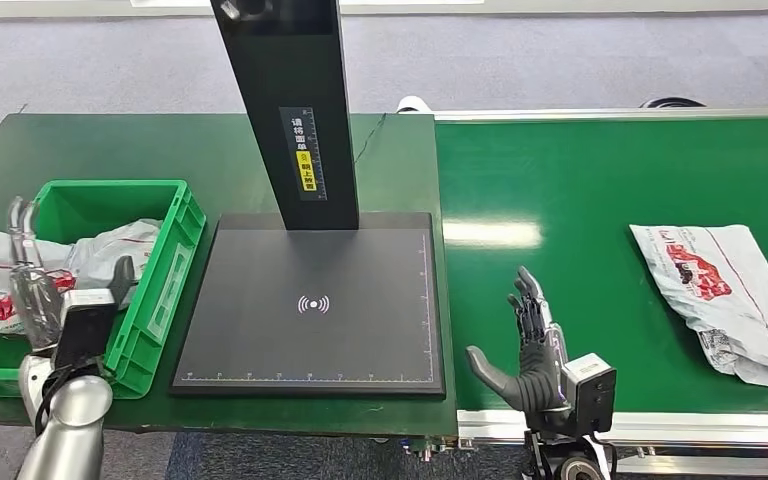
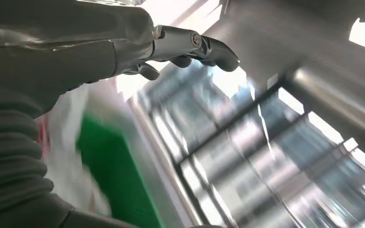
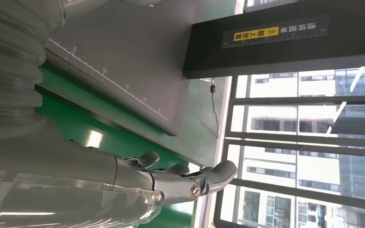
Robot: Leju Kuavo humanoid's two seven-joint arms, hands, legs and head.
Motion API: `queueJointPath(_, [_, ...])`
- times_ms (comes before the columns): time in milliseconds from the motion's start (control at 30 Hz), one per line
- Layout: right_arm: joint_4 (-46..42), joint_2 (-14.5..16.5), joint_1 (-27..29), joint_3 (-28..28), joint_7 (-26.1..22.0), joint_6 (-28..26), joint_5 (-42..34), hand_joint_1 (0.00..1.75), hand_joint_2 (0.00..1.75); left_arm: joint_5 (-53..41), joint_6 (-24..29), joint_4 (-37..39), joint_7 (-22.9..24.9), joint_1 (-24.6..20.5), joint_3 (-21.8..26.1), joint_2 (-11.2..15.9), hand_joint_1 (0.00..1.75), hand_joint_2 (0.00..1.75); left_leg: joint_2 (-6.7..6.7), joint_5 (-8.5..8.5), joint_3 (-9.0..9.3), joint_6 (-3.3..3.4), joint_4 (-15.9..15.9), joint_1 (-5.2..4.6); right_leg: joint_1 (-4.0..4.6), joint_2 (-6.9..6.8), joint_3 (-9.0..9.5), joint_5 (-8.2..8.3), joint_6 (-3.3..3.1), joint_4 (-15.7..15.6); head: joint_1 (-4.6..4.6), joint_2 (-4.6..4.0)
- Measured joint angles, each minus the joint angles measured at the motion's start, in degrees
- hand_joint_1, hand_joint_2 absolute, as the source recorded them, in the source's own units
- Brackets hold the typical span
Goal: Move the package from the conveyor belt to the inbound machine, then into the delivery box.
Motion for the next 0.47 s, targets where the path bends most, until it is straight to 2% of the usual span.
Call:
queueJointPath(100, [0.32, -0.02, -0.31, 0.23, -0.36, 0.01, 0.0, 0.0, 1.75, 14.42, -13.48, -1.39, -2.08, 1.9, -3.88, -1.78, 0.0, 1.75, 0.0, 0.0, -0.01, 0.0, 0.01, -0.01, -0.01, 0.0, 0.01, 0.0, 0.0, 0.0, 0.01, 0.0])
queueJointPath(233, [1.06, -0.09, -1.11, 0.73, -0.62, 0.24, -0.1, 0.0, 1.75, 27.35, -29.95, -1.17, -2.61, 3.93, -7.75, -3.43, 0.0, 1.75, 0.0, -0.01, -0.02, 0.01, 0.01, -0.01, -0.01, -0.01, -0.02, 0.0, 0.0, 0.0, -0.02, 0.0])
queueJointPath(333, [1.93, -0.12, -2.11, 1.13, -0.68, 0.82, -0.42, 0.0, 1.75, 30.94, -36.24, 0.54, -2.22, 4.46, -9.91, -4.88, 0.0, 1.75, -0.01, -0.01, -0.02, 0.01, 0.01, 0.0, -0.01, -0.01, -0.03, 0.0, 0.0, 0.0, -0.01, 0.0])
queueJointPath(467, [3.25, -0.13, -3.16, 1.72, -0.62, 1.41, -0.55, 0.0, 1.75, 33.19, -39.85, 3.33, -1.76, 4.82, -11.96, -6.58, 0.0, 1.75, 0.0, -0.01, -0.03, 0.01, 0.01, 0.0, 0.0, -0.01, -0.03, 0.0, 0.0, 0.0, -0.01, 0.0])
